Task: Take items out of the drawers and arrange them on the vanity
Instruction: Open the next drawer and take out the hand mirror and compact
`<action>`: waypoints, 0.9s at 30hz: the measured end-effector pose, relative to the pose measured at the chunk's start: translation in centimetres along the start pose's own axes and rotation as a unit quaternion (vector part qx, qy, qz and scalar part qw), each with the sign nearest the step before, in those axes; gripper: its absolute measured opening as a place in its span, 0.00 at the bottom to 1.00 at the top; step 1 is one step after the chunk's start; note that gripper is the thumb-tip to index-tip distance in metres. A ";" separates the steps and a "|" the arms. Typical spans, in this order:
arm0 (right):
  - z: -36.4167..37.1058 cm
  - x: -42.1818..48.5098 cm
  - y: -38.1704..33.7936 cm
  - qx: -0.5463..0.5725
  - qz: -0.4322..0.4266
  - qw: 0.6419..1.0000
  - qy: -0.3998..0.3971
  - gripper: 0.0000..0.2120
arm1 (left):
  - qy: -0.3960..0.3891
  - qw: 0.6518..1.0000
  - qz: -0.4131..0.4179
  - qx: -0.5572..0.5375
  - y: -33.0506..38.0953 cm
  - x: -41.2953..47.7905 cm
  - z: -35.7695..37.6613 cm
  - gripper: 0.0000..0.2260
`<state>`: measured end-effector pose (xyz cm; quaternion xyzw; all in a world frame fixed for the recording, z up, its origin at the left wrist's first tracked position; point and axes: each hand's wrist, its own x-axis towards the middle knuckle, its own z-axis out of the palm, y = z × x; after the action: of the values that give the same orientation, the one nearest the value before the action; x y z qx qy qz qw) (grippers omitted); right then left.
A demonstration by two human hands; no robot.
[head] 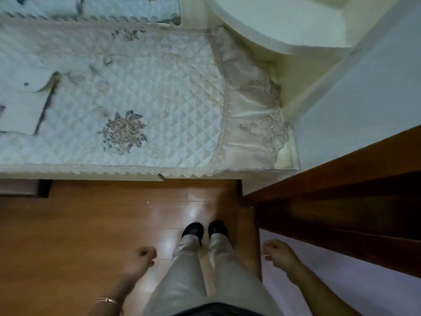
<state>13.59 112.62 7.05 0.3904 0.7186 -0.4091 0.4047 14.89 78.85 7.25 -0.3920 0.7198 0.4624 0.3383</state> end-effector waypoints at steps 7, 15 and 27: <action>-1.1 3.9 -7.0 0.070 -0.065 0.995 -0.028 0.12 | -0.026 0.995 -0.048 -0.083 3.0 1.7 4.4 0.06; 1.0 10.5 -11.3 0.415 0.020 0.908 -0.057 0.09 | -0.035 0.968 -0.007 -0.248 12.3 11.1 8.7 0.08; 1.3 10.8 -11.0 0.516 -0.006 0.852 -0.089 0.08 | -0.056 0.904 -0.049 -0.420 12.1 12.7 8.4 0.12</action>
<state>0.11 109.95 -0.11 0.5009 0.3677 -0.7562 0.2050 -0.57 86.67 -1.54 -0.5058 0.4184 0.7262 0.2042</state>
